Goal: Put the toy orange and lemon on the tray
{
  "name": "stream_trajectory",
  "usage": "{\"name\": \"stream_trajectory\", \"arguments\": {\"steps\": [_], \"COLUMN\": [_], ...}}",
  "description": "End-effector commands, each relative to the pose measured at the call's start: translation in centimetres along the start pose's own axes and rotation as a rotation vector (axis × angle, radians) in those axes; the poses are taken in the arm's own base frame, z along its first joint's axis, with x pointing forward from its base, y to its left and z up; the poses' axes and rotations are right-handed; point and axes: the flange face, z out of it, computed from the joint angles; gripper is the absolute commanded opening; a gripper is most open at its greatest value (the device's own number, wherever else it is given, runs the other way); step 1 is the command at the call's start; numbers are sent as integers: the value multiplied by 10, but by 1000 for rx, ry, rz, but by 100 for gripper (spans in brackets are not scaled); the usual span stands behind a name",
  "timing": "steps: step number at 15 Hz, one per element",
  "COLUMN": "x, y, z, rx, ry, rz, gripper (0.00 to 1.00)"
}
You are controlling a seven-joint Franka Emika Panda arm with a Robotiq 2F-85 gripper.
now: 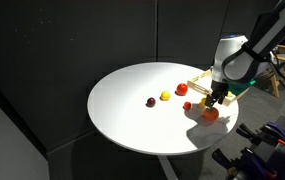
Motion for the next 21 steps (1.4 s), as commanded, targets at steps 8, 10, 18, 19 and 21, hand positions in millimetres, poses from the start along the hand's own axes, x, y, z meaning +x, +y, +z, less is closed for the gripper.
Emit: {"name": "stream_trajectory", "arguments": {"steps": [8,10,18,19,21], "x": [9,9,11,11,11], "y": [1,1,4,4,5], "z": [12,13,20,20,22], "rx": [-19,-20,-23,-23,-24], "ry": [-2,-4,-15,-17,-20], "rz": [9,10,17,18,19], "gripper": [100,100,100,100,100]}}
